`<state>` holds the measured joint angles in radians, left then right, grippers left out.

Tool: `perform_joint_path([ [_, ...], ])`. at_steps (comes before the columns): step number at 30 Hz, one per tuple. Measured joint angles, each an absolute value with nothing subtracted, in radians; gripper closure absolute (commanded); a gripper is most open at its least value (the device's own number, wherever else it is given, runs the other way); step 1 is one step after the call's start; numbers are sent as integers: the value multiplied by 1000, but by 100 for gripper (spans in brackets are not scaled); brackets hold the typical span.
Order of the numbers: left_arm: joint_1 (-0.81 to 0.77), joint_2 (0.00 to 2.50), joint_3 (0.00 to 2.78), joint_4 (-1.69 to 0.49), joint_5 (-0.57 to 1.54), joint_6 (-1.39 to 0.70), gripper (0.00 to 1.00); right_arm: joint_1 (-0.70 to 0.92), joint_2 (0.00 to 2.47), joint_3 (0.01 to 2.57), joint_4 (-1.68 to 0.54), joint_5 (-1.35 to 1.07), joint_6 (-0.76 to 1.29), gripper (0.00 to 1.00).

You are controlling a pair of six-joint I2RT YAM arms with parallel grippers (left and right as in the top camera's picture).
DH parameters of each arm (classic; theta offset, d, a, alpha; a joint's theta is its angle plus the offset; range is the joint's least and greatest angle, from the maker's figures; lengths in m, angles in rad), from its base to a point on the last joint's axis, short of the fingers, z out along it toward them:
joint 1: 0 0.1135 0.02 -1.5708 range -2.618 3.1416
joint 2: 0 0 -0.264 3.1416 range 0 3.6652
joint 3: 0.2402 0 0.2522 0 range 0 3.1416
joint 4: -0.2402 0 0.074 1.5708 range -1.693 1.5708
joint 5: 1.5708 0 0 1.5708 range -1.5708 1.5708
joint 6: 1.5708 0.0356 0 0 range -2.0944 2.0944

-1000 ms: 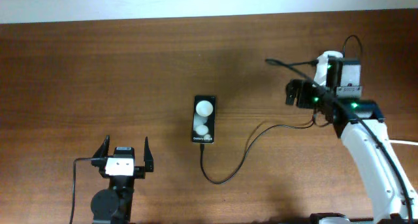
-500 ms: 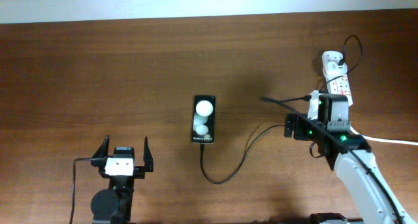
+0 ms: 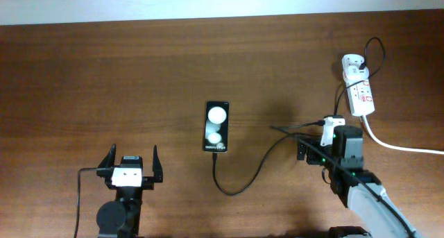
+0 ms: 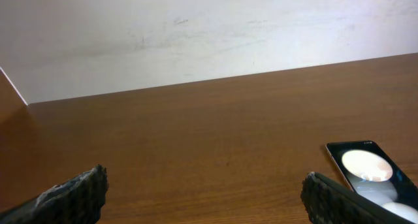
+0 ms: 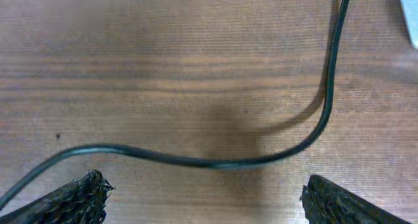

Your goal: Plug charger to phone and switch on socket

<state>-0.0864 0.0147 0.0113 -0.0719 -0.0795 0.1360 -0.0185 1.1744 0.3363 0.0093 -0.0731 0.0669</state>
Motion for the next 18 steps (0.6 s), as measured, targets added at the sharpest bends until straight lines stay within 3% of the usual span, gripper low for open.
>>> perform_joint_path([
  [8,-86,15,11,-72,-80,136,1,-19,1047,128,190,-81,67,1],
  [18,-86,14,11,-72,-80,139,1,-19,823,12,186,-89,67,1],
])
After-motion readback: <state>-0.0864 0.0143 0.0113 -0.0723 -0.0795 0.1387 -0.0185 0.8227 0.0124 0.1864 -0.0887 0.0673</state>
